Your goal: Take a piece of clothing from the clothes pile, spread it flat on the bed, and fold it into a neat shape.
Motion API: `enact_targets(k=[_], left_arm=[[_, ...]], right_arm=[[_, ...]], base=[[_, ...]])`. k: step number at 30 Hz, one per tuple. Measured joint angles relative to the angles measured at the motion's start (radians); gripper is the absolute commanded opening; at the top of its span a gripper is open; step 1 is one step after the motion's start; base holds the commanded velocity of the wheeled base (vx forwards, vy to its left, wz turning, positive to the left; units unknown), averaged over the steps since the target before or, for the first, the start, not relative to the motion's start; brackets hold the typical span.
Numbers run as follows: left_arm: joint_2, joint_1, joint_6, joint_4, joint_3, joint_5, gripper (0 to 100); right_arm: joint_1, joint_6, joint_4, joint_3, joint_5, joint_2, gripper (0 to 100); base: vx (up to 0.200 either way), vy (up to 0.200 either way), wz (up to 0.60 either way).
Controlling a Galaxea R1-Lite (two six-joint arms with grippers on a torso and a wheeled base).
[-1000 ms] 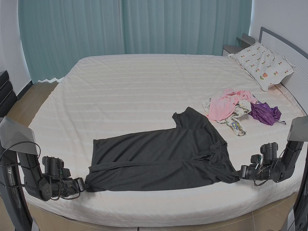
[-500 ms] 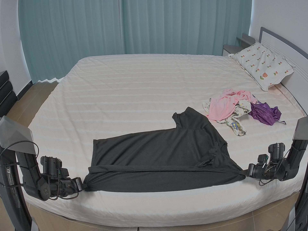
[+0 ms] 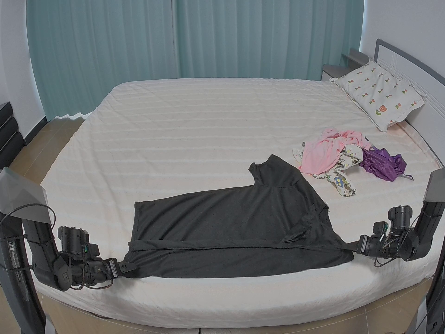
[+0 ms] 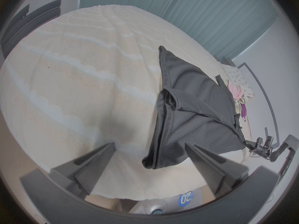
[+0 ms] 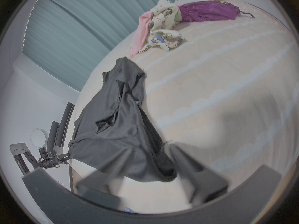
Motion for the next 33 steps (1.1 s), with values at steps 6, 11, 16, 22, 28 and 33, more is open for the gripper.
enact_targets(k=[6,11,16,22,28,33], left_arm=[[-0.045,0.016,-0.099,0.006,-0.021,0.001,100],[-0.102,0.011,-0.203,0.060,-0.095,0.004,100],[-0.139,-0.035,-0.289,0.217,-0.213,0.040,100],[-0.161,-0.123,-0.441,0.304,-0.307,0.080,100],[-0.166,-0.206,-0.529,0.313,-0.334,0.105,100],[-0.143,-0.250,-0.537,0.315,-0.340,0.173,100]], right_arm=[[-0.001,0.042,-0.046,0.000,0.003,-0.026,100],[0.010,0.158,-0.080,-0.006,-0.002,-0.060,100],[0.041,0.217,-0.108,-0.013,-0.022,-0.077,100],[0.071,0.342,-0.145,-0.014,-0.061,-0.073,100],[0.091,0.447,-0.187,-0.006,-0.071,-0.069,100],[0.109,0.454,-0.202,0.007,-0.078,-0.067,100]], base=[[0.000,0.000,0.00],[0.000,0.000,0.00],[0.000,0.000,0.00],[0.000,0.000,0.00],[0.000,0.000,0.00],[0.000,0.000,0.00]])
